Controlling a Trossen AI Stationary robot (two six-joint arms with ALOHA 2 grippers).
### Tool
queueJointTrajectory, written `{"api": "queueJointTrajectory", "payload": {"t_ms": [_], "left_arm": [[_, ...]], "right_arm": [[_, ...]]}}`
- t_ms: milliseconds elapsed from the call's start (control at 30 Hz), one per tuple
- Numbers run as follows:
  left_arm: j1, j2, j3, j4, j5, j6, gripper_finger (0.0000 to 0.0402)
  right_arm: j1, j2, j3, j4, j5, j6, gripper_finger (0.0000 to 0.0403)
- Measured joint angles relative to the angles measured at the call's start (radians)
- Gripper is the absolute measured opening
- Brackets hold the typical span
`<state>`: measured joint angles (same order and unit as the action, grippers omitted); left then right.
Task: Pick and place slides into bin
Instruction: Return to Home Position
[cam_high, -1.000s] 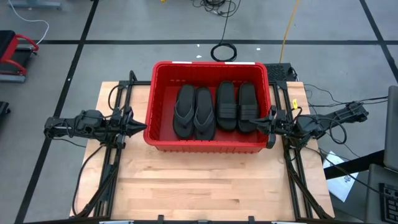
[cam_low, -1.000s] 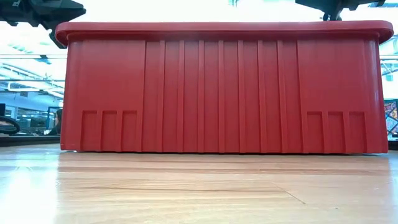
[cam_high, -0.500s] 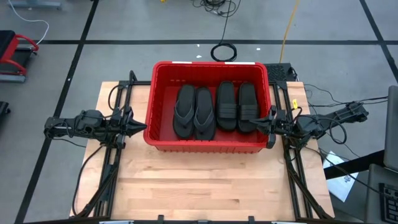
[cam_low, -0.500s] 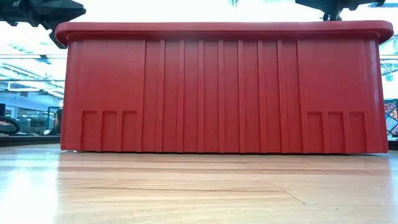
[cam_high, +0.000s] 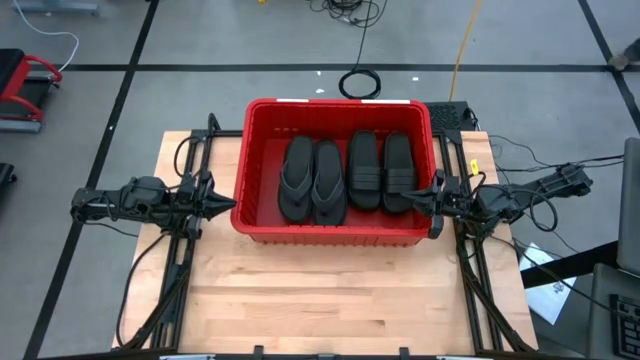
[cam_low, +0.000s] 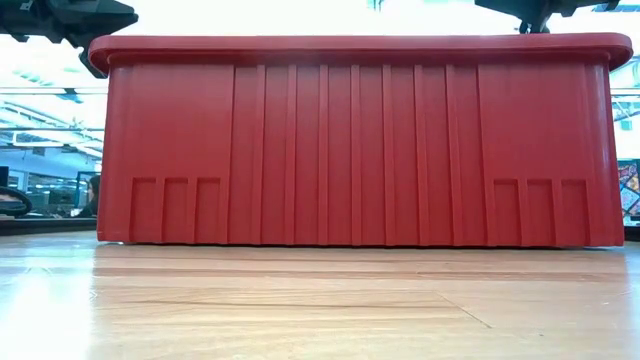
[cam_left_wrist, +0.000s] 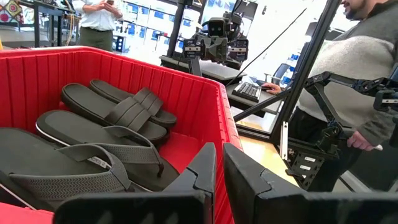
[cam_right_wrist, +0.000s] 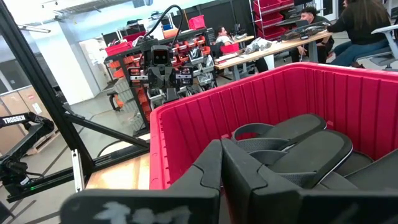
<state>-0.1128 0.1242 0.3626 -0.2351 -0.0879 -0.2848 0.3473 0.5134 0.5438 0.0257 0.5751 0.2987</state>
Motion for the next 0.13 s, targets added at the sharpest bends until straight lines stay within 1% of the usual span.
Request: {"api": "queueJointTrajectory", "payload": {"t_ms": [133], "left_arm": [[0.0, 0.0, 0.0, 0.0, 0.0, 0.0, 0.0026]], "right_arm": [[0.0, 0.0, 0.0, 0.0, 0.0, 0.0, 0.0]]}}
